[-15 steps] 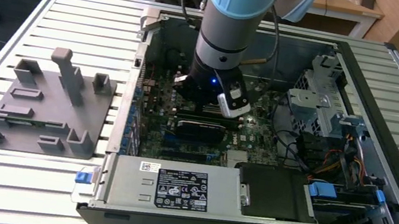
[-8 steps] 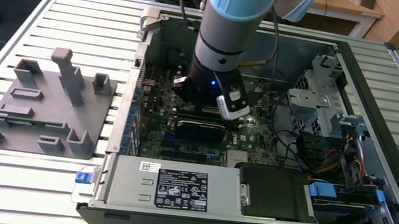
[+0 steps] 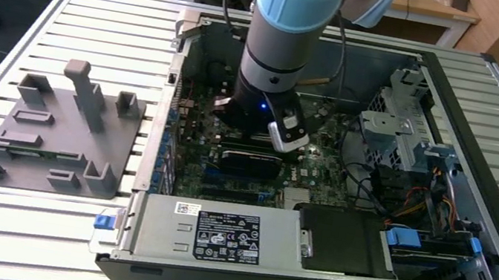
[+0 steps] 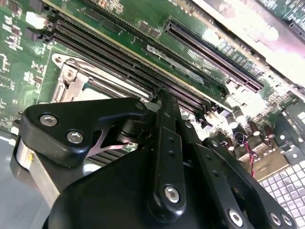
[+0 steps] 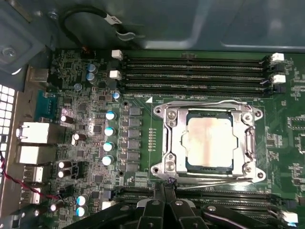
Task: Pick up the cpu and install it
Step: 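Install the second cpu locking lever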
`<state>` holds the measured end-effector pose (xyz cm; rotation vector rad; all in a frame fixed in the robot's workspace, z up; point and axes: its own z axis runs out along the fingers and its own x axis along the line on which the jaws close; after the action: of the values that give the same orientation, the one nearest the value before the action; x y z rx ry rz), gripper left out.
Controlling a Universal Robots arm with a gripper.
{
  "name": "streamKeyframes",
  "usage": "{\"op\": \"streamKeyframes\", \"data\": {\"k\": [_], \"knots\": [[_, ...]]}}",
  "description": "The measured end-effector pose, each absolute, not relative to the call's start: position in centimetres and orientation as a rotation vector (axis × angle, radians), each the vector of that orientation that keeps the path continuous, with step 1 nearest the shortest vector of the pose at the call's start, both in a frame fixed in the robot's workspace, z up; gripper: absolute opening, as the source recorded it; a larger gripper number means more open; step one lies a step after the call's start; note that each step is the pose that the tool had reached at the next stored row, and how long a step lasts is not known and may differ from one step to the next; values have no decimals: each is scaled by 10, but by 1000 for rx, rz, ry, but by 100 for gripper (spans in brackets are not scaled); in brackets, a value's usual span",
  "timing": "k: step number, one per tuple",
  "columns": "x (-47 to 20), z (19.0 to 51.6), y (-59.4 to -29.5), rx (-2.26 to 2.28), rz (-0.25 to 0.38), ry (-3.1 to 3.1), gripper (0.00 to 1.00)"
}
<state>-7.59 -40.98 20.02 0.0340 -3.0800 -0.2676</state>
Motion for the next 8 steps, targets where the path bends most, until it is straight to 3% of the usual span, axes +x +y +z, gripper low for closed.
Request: {"op": "streamKeyframes", "data": {"k": [8], "knots": [[-78,195,-410,36,-340,-3073,11]]}}
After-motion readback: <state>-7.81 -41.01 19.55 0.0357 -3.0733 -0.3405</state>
